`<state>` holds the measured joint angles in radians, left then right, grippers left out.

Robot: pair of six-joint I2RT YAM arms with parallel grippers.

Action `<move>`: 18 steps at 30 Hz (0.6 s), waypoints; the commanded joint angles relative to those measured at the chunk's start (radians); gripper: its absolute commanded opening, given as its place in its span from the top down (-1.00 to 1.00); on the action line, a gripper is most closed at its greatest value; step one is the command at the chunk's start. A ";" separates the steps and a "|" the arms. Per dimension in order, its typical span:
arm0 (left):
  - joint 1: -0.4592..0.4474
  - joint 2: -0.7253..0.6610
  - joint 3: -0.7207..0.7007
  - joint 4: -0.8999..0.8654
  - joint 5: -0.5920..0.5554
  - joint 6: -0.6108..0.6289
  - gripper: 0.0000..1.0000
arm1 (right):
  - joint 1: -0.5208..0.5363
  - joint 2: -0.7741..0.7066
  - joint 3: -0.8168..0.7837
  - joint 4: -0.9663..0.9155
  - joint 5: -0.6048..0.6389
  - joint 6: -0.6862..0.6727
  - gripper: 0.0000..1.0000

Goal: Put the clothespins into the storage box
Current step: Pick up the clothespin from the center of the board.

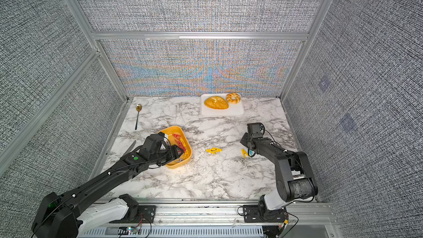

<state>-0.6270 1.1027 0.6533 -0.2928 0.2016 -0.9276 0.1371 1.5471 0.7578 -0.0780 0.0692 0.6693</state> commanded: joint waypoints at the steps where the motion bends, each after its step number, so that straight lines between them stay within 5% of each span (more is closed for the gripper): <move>1: -0.012 0.023 0.012 0.040 0.001 0.005 -0.47 | -0.008 0.025 0.007 0.036 -0.018 0.006 0.38; 18: -0.036 0.040 0.004 0.057 -0.022 -0.008 -0.47 | -0.010 0.131 0.023 0.082 -0.037 0.003 0.56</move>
<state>-0.6609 1.1431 0.6579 -0.2592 0.1905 -0.9310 0.1265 1.6707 0.7815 0.0116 0.0399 0.6739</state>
